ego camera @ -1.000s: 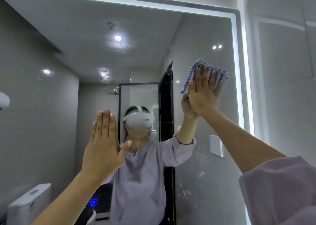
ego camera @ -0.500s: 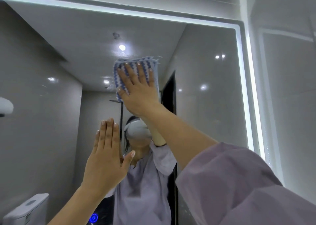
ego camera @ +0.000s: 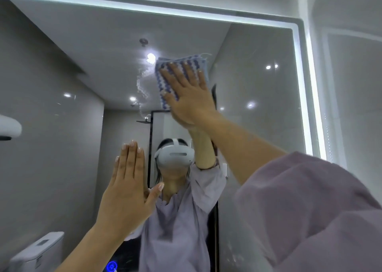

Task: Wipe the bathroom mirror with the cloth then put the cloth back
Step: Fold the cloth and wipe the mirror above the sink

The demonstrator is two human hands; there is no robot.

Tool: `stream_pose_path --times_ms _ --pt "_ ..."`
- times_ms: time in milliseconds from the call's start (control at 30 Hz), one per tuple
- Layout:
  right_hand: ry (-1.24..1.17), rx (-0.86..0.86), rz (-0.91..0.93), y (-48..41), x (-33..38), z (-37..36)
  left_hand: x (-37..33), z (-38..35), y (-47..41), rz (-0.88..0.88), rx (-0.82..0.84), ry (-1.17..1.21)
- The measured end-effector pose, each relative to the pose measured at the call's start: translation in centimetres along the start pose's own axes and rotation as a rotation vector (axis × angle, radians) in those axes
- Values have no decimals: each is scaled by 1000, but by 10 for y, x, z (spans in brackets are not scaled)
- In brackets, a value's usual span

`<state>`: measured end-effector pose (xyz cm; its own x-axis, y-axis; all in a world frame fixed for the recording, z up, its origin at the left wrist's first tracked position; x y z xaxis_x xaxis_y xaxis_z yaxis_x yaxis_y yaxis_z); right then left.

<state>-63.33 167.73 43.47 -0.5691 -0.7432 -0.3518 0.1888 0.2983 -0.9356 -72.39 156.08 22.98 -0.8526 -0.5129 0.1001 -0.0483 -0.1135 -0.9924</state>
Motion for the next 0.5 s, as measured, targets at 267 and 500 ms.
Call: stream_pose_path --times_ms 267,500 --pt "39 -24 -333 22 -130 13 0 0 1 -3 -4 4" --pt "86 14 -619 71 -208 28 -2 1 2 -3 -1 7"
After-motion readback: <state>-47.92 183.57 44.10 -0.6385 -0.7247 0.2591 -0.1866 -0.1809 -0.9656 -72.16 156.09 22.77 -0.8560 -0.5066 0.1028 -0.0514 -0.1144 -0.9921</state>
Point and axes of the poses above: each hand's wrist, its own y-axis away from the middle knuckle, its own z-axis out of the back of the hand, x = y × z, the point moved 3 cm from there along -y, towards the middle knuckle, and after that the axes turned 15 degrees about -x, right-handed, at the moved point
